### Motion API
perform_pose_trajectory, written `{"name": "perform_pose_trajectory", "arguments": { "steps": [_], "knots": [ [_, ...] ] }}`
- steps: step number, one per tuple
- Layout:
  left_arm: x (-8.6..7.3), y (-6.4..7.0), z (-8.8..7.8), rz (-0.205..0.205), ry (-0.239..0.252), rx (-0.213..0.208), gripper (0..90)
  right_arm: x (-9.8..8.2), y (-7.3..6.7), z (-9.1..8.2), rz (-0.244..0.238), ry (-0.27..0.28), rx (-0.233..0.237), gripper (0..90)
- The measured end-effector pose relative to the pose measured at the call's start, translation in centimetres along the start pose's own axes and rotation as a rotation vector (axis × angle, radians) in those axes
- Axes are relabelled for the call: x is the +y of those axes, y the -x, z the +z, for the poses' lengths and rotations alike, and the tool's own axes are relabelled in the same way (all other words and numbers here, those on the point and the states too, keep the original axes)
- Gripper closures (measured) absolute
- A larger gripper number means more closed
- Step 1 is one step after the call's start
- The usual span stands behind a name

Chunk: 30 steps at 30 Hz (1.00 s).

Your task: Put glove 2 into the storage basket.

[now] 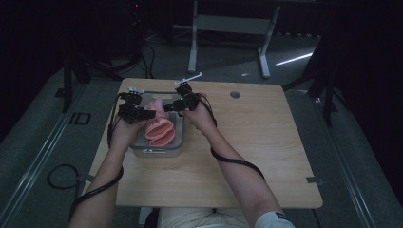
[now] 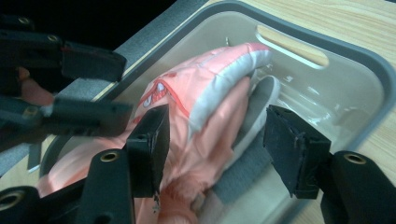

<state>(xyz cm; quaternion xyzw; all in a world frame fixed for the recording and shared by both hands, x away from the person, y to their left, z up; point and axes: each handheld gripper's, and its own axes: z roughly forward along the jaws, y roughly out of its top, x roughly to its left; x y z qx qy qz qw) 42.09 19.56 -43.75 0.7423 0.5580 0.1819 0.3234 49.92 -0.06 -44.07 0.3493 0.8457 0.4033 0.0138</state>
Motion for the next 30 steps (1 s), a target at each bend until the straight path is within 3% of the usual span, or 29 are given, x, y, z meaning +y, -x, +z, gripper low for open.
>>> {"name": "perform_pose_trajectory", "arguments": {
  "steps": [3, 7, 10, 14, 16, 20, 30],
  "knots": [
    [0.2, 1.0, -0.5, 0.019, 0.038, -0.042, 25.2, -0.3, 0.3, -1.1, 0.004, 0.025, -0.005, 39.3],
    [0.6, 2.4, -1.1, 0.054, 0.071, -0.072, 14.5, -0.8, 0.7, -2.7, -0.015, 0.045, -0.016, 35.1],
    [0.8, 3.6, -1.3, 0.086, 0.100, -0.103, 12.4, -1.3, 0.9, -3.8, -0.045, 0.044, -0.026, 30.1],
    [1.0, 5.3, -1.5, 0.132, 0.087, -0.153, 1.8, -2.4, 1.4, -5.1, -0.079, 0.037, -0.025, 24.4],
    [1.0, 6.2, -1.5, 0.169, 0.076, -0.138, 1.4, -3.1, 1.8, -5.6, -0.076, 0.039, -0.019, 23.9],
    [1.0, 7.7, -1.4, 0.195, 0.086, -0.202, 1.5, -5.2, 2.8, -7.1, -0.083, 0.031, -0.017, 23.5],
    [0.4, 12.0, -1.2, 0.282, 0.110, -0.274, 1.4, -8.1, 4.4, -8.9, -0.093, 0.061, -0.059, 17.7]
  ]
}}
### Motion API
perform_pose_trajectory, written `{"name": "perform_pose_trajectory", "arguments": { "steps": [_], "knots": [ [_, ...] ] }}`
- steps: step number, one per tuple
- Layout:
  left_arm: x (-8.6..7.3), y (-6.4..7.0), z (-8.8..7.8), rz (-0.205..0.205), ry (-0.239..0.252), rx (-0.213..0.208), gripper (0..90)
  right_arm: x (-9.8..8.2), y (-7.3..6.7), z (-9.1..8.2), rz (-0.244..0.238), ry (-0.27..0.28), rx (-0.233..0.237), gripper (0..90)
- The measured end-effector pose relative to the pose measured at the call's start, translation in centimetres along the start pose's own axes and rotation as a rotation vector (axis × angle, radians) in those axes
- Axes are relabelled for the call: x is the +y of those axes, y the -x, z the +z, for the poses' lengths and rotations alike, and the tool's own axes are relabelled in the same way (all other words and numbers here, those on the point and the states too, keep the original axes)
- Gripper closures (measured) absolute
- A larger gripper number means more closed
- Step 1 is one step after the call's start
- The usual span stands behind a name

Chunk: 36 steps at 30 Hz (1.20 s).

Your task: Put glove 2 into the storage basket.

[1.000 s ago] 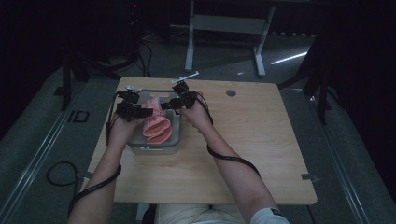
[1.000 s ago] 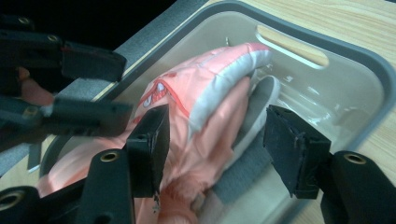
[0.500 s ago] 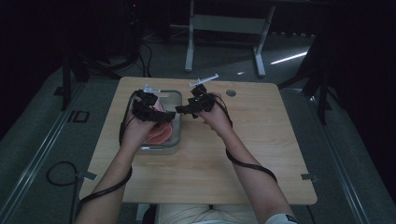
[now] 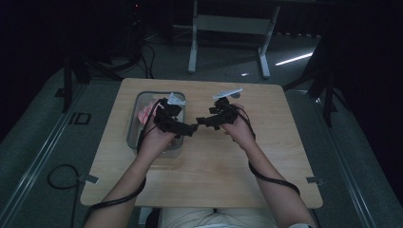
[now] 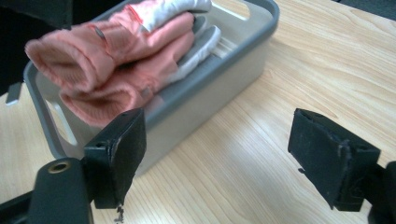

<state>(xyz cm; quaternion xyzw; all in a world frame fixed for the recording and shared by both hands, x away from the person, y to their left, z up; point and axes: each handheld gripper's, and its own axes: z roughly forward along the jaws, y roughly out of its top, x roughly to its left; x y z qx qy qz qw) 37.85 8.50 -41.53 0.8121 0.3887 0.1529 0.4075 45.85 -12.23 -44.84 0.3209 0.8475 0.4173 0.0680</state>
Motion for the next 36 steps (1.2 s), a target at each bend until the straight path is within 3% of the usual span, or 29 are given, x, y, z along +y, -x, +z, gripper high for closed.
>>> {"name": "perform_pose_trajectory", "arguments": {
  "steps": [7, 24, 36],
  "knots": [
    [0.2, 2.5, 0.9, 0.079, 0.005, -0.048, 1.5, -1.9, 1.1, -1.0, -0.010, 0.005, -0.014, 14.5],
    [-0.7, 6.8, 4.1, 0.192, -0.027, -0.199, 1.5, -6.5, 3.2, -2.6, -0.026, -0.015, -0.047, 14.4],
    [-2.5, 8.9, 6.6, 0.254, -0.056, -0.244, 1.5, -9.0, 3.0, -3.2, -0.049, -0.033, -0.051, 14.2]
  ]
}}
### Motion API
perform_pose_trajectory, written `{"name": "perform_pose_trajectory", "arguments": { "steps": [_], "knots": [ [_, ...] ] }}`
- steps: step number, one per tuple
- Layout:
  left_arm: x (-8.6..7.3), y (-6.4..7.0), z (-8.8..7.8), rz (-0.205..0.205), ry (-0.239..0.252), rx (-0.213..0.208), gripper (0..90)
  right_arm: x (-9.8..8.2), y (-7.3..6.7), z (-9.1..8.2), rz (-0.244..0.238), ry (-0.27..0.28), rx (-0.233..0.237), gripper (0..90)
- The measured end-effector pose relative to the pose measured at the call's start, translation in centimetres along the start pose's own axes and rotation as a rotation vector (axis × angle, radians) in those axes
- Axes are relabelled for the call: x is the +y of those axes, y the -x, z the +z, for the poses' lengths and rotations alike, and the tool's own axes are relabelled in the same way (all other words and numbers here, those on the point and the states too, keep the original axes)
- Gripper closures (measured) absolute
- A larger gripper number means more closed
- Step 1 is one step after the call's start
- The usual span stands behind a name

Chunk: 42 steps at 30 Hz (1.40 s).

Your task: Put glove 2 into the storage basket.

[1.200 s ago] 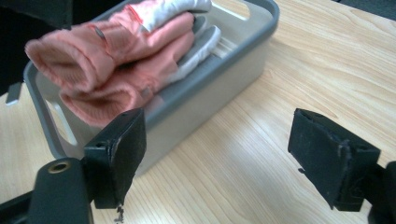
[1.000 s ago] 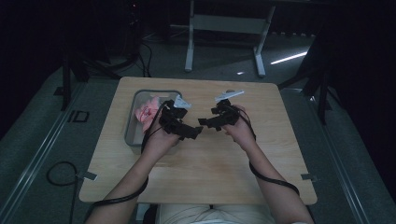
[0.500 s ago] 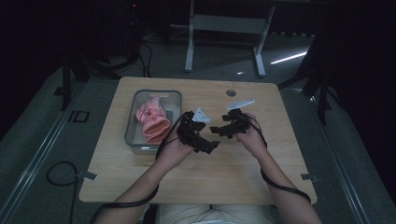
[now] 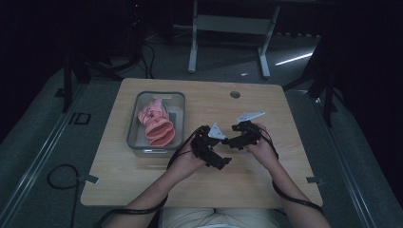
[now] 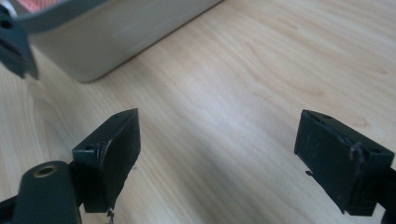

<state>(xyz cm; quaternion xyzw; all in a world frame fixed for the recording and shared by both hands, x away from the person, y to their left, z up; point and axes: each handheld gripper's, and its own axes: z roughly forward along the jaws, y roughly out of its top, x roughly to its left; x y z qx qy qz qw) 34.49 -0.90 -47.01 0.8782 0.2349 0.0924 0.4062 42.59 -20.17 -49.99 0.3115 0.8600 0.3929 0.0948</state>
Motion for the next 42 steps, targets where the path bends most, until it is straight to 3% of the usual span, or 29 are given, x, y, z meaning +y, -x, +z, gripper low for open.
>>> {"name": "perform_pose_trajectory", "arguments": {
  "steps": [9, 13, 17, 25, 29, 38, 42],
  "knots": [
    [-1.5, 1.0, 2.3, 0.030, -0.051, -0.005, 1.5, -2.2, -0.1, 0.2, -0.041, -0.012, -0.020, 14.1],
    [-2.2, 1.1, 3.1, 0.024, -0.056, -0.030, 1.5, -3.3, -0.2, 0.6, -0.035, -0.006, -0.016, 14.1],
    [-2.9, 1.3, 3.7, 0.045, -0.065, -0.026, 1.5, -3.9, -0.2, 0.6, -0.028, -0.001, -0.011, 14.1],
    [-4.3, 1.3, 4.9, 0.024, -0.067, -0.040, 1.5, -5.5, 0.0, 0.7, -0.003, 0.019, -0.010, 14.1],
    [-4.9, 1.4, 5.2, 0.036, -0.060, -0.034, 1.5, -6.1, -0.2, 0.7, -0.041, 0.032, -0.007, 14.0],
    [-6.2, 1.4, 5.8, 0.033, -0.036, -0.043, 1.5, -7.0, -0.2, 1.2, -0.051, 0.037, -0.005, 13.9],
    [-6.7, 1.7, 6.1, 0.062, -0.047, -0.029, 1.5, -7.2, -0.2, 1.3, -0.055, 0.039, -0.016, 13.9]
  ]
}}
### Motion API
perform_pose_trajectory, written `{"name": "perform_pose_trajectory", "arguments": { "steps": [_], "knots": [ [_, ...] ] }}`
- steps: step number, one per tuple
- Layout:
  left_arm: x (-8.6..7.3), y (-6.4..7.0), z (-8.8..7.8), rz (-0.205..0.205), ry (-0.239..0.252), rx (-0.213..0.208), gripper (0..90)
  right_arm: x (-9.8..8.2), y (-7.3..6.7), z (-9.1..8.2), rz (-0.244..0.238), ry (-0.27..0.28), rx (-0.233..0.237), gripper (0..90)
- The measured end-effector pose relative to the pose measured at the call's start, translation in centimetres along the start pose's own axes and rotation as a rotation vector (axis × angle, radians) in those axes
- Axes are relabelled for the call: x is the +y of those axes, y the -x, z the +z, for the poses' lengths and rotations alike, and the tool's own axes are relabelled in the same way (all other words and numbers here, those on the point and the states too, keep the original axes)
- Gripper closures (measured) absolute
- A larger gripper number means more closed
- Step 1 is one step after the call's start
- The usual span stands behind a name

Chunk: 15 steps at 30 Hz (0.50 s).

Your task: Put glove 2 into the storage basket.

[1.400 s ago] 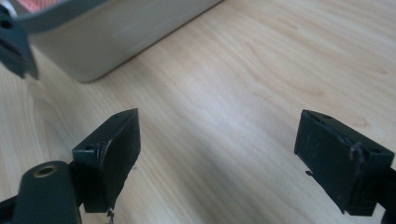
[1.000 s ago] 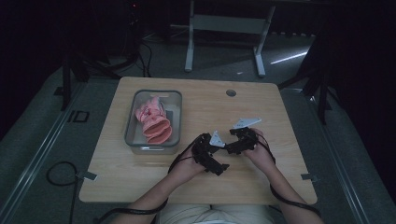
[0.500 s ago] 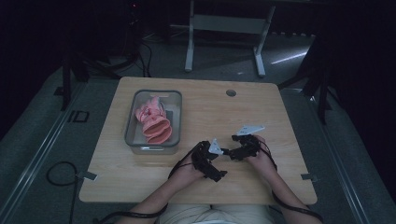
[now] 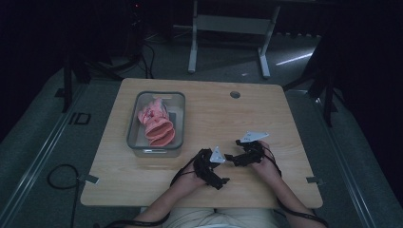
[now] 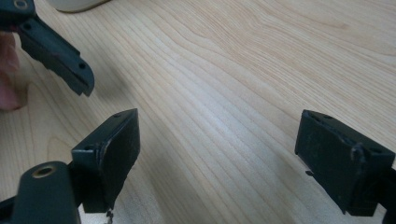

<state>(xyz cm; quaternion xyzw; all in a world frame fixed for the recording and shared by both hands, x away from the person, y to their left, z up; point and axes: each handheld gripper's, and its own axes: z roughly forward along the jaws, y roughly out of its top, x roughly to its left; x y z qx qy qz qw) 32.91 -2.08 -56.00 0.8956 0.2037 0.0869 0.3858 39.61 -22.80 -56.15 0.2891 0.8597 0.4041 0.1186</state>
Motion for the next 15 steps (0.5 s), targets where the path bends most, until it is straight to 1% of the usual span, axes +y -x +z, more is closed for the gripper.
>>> {"name": "perform_pose_trajectory", "arguments": {
  "steps": [2, 4, 5, 7, 8, 15],
  "knots": [
    [-0.09, 0.06, 0.03, 0.007, -0.006, 0.010, 1.5, -0.05, -0.03, 0.00, -0.005, 0.006, -0.004, 13.9],
    [-0.18, -0.01, -0.14, 0.007, 0.009, 0.007, 1.5, -0.15, -0.06, 0.05, -0.009, 0.007, -0.009, 13.9],
    [-0.23, -0.06, -0.21, -0.001, 0.016, -0.002, 1.5, -0.24, -0.10, 0.11, -0.012, 0.004, -0.009, 13.9],
    [-0.36, -0.14, -0.25, -0.011, 0.027, -0.005, 1.5, -0.24, -0.14, 0.11, -0.017, 0.008, -0.011, 13.9],
    [-0.42, -0.21, -0.29, -0.003, 0.024, -0.002, 1.5, -0.25, -0.16, 0.09, -0.022, 0.011, -0.011, 13.9],
    [-0.49, -0.17, -0.24, 0.005, 0.028, 0.007, 1.5, -0.27, -0.24, 0.06, -0.025, 0.013, -0.021, 13.9]
  ]
}}
